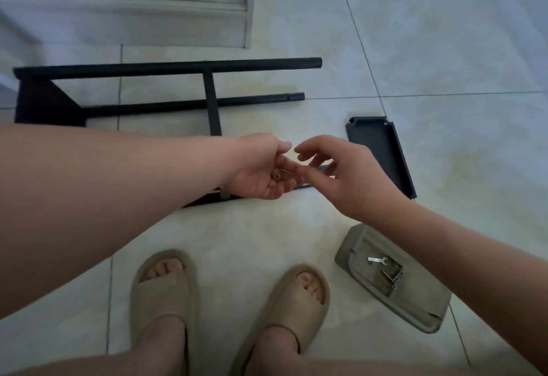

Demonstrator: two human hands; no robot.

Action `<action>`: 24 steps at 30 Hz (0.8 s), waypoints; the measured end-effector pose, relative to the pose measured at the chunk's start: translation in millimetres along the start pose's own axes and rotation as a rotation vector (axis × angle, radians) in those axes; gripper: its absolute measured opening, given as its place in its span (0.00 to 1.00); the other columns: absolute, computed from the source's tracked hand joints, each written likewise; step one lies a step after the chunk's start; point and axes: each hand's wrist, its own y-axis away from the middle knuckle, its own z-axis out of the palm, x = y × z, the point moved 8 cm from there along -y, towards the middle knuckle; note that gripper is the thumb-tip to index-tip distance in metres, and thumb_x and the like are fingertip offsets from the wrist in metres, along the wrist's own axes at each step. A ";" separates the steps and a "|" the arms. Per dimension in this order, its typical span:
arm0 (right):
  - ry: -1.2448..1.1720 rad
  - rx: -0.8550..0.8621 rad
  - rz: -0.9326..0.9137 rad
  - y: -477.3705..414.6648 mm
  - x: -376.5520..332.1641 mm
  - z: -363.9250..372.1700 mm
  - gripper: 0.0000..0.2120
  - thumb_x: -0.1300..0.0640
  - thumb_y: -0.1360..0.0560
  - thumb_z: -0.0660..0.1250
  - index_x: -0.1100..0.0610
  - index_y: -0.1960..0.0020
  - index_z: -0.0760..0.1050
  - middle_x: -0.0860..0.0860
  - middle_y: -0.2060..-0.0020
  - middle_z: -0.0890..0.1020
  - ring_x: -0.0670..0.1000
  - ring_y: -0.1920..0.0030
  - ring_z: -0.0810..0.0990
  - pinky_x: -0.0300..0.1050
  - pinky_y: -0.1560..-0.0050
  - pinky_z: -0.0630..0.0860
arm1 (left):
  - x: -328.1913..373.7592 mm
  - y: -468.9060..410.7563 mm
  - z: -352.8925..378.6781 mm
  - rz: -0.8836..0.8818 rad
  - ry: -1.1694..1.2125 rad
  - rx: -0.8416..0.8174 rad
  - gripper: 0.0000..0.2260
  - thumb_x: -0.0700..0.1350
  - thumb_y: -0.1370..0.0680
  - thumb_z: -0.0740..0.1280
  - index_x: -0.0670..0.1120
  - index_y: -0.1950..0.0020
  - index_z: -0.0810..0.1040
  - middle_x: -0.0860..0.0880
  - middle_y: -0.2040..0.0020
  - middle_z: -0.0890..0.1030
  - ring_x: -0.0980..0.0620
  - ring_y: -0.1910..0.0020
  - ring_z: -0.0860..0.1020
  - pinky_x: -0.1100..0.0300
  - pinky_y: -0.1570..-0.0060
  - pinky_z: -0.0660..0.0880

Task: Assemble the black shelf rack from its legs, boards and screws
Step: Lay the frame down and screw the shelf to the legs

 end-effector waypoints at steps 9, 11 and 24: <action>0.121 -0.162 0.006 -47.5 -3.7 73.5 0.16 0.52 0.19 0.67 0.50 0.32 0.73 0.44 0.43 0.80 0.40 0.44 0.76 0.38 0.41 0.73 | 23.0 15.8 -95.9 0.185 0.181 0.074 0.19 0.26 0.23 0.48 0.41 0.52 0.75 0.44 0.56 0.80 0.52 0.65 0.82 0.66 0.70 0.76; 0.229 -0.258 -0.050 -57.7 -2.3 97.9 0.25 0.48 0.20 0.67 0.51 0.25 0.66 0.47 0.34 0.75 0.49 0.34 0.71 0.45 0.34 0.69 | 38.8 22.2 -119.3 0.312 0.272 0.070 0.18 0.26 0.20 0.49 0.41 0.50 0.76 0.44 0.58 0.84 0.51 0.60 0.85 0.65 0.64 0.80; 0.667 -0.438 -0.302 -95.6 31.3 178.5 0.48 0.21 0.28 0.46 0.45 0.18 0.39 0.52 0.18 0.39 0.58 0.18 0.41 0.61 0.21 0.47 | -13.2 -35.2 -196.5 0.322 -0.178 0.448 0.11 0.45 0.14 0.56 0.45 0.48 0.76 0.50 0.65 0.85 0.53 0.65 0.84 0.61 0.64 0.73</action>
